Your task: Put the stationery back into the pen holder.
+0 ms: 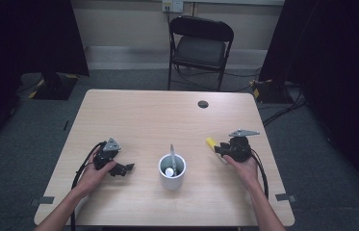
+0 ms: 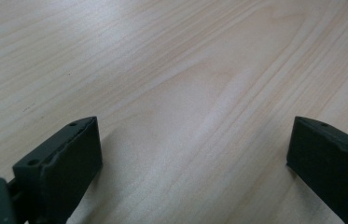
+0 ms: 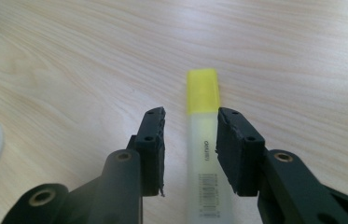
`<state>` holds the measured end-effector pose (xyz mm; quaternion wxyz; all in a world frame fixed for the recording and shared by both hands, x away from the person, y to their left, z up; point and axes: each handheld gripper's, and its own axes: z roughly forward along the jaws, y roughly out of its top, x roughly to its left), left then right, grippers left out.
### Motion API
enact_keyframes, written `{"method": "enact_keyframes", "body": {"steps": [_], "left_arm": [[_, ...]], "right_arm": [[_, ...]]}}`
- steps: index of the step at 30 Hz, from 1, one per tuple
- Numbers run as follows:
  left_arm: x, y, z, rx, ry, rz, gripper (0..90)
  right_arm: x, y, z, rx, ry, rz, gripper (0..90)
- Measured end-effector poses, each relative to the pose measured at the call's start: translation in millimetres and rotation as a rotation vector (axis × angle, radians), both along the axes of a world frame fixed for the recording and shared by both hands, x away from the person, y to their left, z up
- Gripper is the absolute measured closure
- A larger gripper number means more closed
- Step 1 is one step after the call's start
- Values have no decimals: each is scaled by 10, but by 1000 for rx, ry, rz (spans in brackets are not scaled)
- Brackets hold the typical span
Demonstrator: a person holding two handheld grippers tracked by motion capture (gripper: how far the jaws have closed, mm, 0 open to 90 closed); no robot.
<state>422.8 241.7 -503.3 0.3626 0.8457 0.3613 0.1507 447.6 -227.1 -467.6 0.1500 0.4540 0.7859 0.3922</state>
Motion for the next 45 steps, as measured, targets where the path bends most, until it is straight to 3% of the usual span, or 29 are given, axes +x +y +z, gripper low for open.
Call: {"method": "enact_keyframes", "body": {"steps": [14, 29, 30, 33, 45], "left_arm": [[0, 0, 0, 0, 0, 0, 27], [0, 0, 0, 1, 0, 0, 27], [0, 0, 0, 0, 0, 0, 27], [-2, -2, -2, -2, 1, 2, 27], [-1, -1, -1, 1, -1, 1, 27]], "right_arm": [[51, 25, -154, -71, 41, -16, 643], [14, 104, -199, -129, 34, -4, 657], [-18, 116, -195, -145, 32, 1, 657], [-56, 111, -199, -132, 35, -10, 658], [-355, 67, -181, -165, 34, 54, 657]]}}
